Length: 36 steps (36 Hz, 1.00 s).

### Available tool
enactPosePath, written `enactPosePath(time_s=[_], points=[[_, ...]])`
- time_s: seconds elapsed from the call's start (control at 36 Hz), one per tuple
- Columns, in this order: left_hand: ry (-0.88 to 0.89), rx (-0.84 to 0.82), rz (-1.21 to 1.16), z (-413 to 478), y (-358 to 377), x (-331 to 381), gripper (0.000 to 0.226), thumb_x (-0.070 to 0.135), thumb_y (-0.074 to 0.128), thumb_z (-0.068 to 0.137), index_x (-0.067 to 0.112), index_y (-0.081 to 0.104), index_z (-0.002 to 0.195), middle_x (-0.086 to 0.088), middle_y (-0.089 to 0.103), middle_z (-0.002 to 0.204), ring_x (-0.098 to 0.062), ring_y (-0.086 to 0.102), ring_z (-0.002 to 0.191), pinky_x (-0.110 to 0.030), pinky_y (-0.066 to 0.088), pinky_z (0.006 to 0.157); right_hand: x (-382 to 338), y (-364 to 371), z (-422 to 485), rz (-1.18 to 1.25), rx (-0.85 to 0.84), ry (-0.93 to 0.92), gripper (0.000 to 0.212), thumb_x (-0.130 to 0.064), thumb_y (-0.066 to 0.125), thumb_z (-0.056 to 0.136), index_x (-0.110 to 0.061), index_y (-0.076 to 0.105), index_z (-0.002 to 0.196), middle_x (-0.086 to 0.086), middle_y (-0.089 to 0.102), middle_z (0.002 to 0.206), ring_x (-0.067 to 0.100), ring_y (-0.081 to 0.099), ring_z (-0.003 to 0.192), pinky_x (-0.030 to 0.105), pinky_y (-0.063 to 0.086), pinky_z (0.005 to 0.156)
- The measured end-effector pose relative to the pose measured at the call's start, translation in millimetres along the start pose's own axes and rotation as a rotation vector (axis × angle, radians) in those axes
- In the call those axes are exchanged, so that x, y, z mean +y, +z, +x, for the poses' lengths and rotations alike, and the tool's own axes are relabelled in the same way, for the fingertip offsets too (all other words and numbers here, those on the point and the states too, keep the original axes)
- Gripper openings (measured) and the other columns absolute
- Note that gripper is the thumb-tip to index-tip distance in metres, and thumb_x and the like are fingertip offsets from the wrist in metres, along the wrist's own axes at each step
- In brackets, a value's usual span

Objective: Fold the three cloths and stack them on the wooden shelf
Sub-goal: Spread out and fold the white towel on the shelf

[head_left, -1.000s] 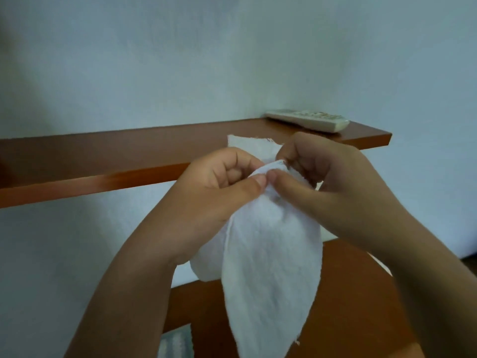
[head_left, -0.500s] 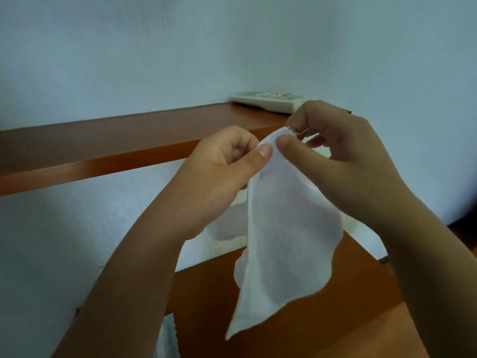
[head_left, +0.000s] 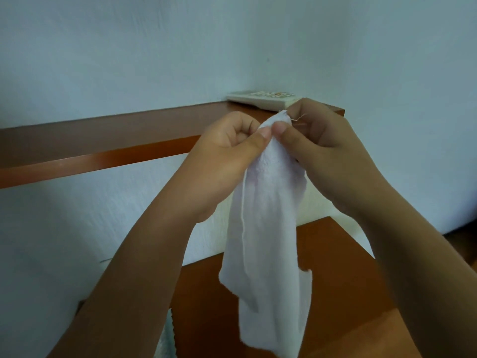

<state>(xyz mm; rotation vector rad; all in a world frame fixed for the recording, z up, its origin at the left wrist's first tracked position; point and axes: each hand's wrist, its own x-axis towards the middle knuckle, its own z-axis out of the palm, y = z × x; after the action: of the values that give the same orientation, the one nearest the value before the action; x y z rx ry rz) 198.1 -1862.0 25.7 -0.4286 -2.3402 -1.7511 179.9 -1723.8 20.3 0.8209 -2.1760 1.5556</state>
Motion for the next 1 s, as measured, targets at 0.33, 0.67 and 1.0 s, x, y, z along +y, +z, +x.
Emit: enactPosePath(time_s=[0.33, 0.67, 1.0], points=[[0.032, -0.106, -0.085, 2, -1, -5, 0.033, 0.041, 0.058, 0.070, 0.017, 0.065, 0.093, 0.002, 0.072, 0.085, -0.010, 0.070, 0.081, -0.022, 0.056, 0.070, 6, 5, 1, 0.057, 0.008, 0.085, 0.016, -0.027, 0.050, 0.094, -0.013, 0.058, 0.091, 0.007, 0.066, 0.089, 0.020, 0.064, 0.086, 0.036, 0.052, 0.077], [0.219, 0.192, -0.133, 13, -10, 2, 0.018, 0.022, 0.060, 0.089, 0.023, 0.058, 0.071, 0.006, 0.061, 0.067, -0.009, 0.058, 0.067, -0.023, 0.048, 0.062, 2, 11, 2, 0.318, -0.201, 0.241, 0.048, -0.056, 0.042, 0.075, -0.014, 0.061, 0.086, -0.002, 0.061, 0.076, 0.006, 0.059, 0.071, 0.019, 0.048, 0.065], [0.297, 0.705, -0.161, 26, -59, 6, 0.028, 0.025, 0.054, 0.094, 0.024, 0.047, 0.067, 0.008, 0.048, 0.065, -0.010, 0.047, 0.064, -0.030, 0.042, 0.063, 11, 1, 18, 0.138, -0.461, 0.225, 0.039, -0.038, 0.065, 0.075, -0.007, 0.063, 0.099, 0.006, 0.068, 0.099, 0.024, 0.065, 0.094, 0.036, 0.052, 0.085]])
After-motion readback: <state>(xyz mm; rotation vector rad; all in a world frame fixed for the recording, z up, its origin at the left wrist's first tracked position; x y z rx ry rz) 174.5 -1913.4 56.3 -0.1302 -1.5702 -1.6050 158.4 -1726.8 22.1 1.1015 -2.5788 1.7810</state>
